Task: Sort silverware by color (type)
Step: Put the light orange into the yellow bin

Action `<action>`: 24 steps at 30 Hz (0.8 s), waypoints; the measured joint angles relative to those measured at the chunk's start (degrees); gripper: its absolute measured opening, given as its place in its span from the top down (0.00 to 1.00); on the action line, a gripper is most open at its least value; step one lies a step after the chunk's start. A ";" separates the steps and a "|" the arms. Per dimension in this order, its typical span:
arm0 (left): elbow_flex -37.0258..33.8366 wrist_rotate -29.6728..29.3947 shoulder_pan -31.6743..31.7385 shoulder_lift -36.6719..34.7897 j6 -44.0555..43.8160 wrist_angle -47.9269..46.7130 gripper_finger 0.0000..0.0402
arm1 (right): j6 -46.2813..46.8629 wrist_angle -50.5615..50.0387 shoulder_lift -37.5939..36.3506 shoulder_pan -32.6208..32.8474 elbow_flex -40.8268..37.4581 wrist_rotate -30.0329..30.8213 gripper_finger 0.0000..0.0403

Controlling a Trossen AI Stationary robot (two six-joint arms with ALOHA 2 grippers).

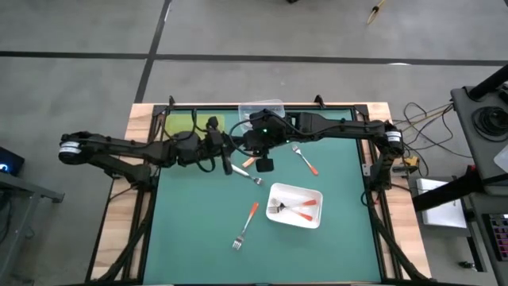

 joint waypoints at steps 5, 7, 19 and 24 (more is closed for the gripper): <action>0.00 -0.83 0.01 0.00 -0.64 0.59 1.00 | 0.59 -0.11 -0.01 0.04 0.00 -0.08 0.77; 0.00 -2.01 -0.10 0.00 -0.74 0.61 1.00 | 1.45 -0.05 0.01 0.04 0.00 -0.02 0.72; 0.00 -21.93 -0.28 -2.38 -1.54 -1.34 1.00 | 7.51 1.46 -1.40 -0.47 -0.04 20.87 0.65; 0.00 -23.38 -0.19 -3.99 -1.74 0.08 1.00 | 9.72 9.95 -1.25 -0.57 -0.56 20.59 0.65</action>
